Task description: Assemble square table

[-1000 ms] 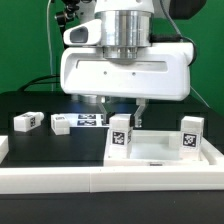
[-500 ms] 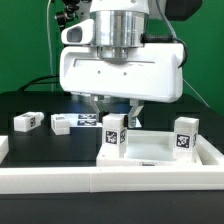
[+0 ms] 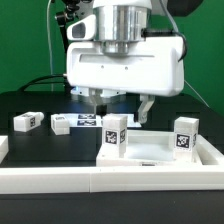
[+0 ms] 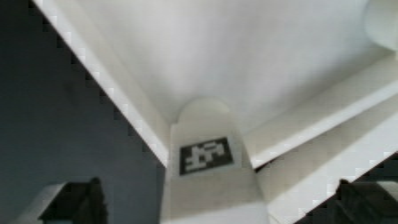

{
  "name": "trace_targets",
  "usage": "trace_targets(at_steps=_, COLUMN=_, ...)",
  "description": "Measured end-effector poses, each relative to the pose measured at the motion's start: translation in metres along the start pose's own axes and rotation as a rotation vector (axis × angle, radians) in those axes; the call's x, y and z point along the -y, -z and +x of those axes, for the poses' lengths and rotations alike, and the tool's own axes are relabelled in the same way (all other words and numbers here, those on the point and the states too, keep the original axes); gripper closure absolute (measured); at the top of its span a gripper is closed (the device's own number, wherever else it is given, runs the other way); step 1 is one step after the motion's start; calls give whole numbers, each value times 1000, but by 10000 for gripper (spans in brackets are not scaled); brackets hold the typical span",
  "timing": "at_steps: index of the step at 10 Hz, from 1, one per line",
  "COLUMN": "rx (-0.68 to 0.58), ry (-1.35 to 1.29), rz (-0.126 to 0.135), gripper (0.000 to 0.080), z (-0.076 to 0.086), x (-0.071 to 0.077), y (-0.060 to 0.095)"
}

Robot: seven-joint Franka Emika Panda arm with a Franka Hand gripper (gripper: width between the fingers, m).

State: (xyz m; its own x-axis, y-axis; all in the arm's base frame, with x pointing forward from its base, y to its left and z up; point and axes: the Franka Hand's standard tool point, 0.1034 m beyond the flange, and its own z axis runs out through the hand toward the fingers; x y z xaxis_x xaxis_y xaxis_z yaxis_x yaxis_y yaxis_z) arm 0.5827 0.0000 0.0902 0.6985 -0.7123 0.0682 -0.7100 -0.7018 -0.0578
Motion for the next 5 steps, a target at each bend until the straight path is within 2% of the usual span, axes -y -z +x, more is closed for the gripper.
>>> trace_targets(at_steps=2, rx=6, ry=-101, rz=2, gripper=151, z=-18, x=2, y=1)
trace_targets(at_steps=5, rx=2, ry=-93, rz=3, gripper=150, z=-18, x=3, y=0)
